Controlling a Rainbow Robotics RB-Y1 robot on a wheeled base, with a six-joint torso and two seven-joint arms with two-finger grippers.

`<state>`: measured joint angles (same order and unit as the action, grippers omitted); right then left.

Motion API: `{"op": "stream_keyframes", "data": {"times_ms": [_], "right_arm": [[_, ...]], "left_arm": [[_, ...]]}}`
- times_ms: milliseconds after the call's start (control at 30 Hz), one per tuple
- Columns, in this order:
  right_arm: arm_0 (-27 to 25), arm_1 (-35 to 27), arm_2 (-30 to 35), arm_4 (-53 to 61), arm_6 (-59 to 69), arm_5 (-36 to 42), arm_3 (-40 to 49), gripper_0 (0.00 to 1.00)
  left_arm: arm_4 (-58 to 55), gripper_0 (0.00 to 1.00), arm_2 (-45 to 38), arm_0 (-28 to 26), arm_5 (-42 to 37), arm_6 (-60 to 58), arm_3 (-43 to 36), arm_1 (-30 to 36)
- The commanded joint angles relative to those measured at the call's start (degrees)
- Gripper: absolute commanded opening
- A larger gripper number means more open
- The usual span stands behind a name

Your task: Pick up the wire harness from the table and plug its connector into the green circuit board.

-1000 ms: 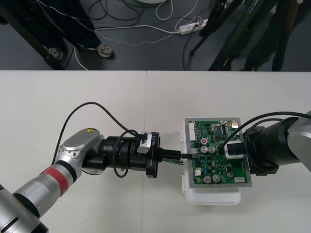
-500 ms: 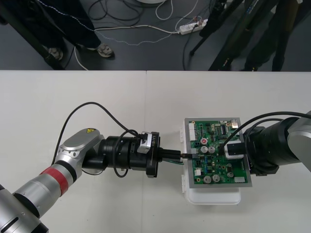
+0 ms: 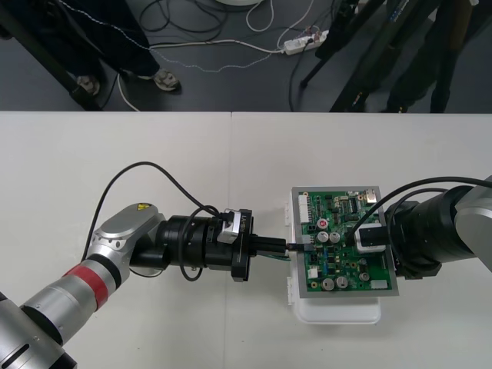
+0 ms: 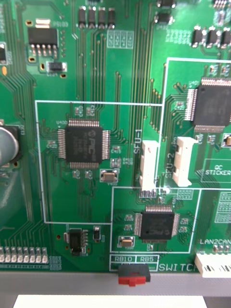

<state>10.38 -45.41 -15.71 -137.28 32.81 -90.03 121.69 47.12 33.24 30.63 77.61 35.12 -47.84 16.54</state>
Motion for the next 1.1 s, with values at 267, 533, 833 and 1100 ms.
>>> {"op": "stream_keyframes", "data": {"times_ms": [267, 533, 833, 1100], "right_arm": [[1.5, 0.9, -0.7, 2.4, 0.8, 0.0, 1.5, 1.0], [1.5, 0.9, -0.7, 2.5, 0.7, 0.0, 1.5, 1.0], [1.5, 0.9, -0.7, 2.7, 0.8, 0.0, 1.5, 1.0], [1.7, 0.9, -0.7, 3.1, 0.8, 0.0, 1.7, 1.0]], "left_arm": [[0.4, 0.0, 1.8, 2.0, -2.6, -1.5, -1.8, -1.5], [0.3, 0.0, 1.8, 2.0, -2.5, -1.3, -1.8, -2.1], [0.1, 0.0, 1.9, 2.1, -2.6, -1.3, -1.8, -3.5], [0.0, 0.0, 1.8, 2.1, -2.6, -1.3, -1.8, -4.1]]}}
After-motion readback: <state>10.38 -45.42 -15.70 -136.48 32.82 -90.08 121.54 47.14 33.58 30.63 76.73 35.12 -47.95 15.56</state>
